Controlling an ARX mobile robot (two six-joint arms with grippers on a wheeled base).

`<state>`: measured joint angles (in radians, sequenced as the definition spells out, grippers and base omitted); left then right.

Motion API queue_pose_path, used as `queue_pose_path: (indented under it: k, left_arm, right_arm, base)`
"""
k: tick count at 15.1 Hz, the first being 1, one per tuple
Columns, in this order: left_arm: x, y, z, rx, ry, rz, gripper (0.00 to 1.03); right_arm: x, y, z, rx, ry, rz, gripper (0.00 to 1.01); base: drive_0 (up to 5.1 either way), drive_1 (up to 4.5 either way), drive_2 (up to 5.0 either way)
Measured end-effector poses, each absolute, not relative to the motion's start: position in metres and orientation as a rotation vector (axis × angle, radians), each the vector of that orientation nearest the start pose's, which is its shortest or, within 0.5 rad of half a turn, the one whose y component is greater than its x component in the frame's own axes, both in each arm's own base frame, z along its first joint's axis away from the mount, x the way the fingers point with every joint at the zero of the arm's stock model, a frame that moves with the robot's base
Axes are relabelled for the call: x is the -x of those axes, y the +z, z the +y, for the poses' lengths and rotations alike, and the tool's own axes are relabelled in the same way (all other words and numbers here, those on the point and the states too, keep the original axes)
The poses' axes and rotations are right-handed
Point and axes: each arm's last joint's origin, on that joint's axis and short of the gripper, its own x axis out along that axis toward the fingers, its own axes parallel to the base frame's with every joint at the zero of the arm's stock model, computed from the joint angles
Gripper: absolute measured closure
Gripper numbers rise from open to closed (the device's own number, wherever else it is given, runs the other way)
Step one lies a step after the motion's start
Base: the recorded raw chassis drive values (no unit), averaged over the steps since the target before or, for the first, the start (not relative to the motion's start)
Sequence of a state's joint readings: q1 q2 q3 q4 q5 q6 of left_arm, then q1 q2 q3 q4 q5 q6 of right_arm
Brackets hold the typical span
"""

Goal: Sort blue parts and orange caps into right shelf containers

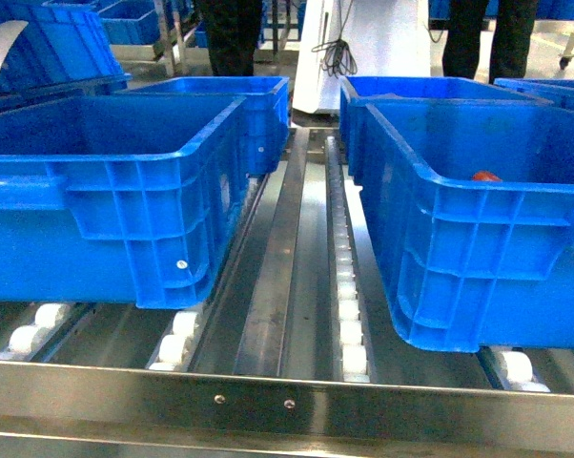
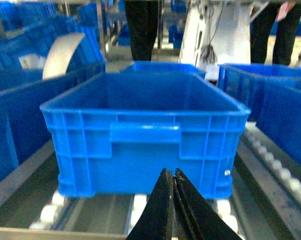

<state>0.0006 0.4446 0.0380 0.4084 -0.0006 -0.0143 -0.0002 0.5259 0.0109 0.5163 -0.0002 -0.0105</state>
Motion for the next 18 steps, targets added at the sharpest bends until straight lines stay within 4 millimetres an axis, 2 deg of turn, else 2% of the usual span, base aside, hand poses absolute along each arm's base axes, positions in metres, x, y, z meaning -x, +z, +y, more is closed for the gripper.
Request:
queue_pose_path:
  k: [1, 8, 14, 15, 18]
  left_arm:
    - [-0.125, 0.17, 0.0, 0.014, 0.001, -0.007, 1.01]
    - [-0.112, 0.172, 0.0, 0.014, 0.001, -0.018, 1.01]
    - [-0.107, 0.17, 0.0, 0.014, 0.001, -0.004, 1.01]
    - [-0.099, 0.165, 0.0, 0.014, 0.001, 0.031, 1.01]
    - [-0.097, 0.17, 0.0, 0.014, 0.003, -0.021, 1.01]
  right_arm:
    - [-0.128, 0.168, 0.0, 0.01, 0.0, -0.003, 0.99]
    - [-0.114, 0.17, 0.0, 0.007, 0.0, -0.012, 0.99]
    - [-0.109, 0.17, 0.0, 0.007, 0.0, -0.01, 0.99]
    - [-0.107, 0.168, 0.0, 0.007, 0.0, 0.0, 0.99]
    - [-0.099, 0.163, 0.0, 0.007, 0.001, 0.036, 0.99]
  base:
    - [0.0, 0.0, 0.0]
    - [0.0, 0.0, 0.0]
    - [0.0, 0.0, 0.0]
    - [0.0, 0.0, 0.0]
    - [0.0, 0.0, 0.0]
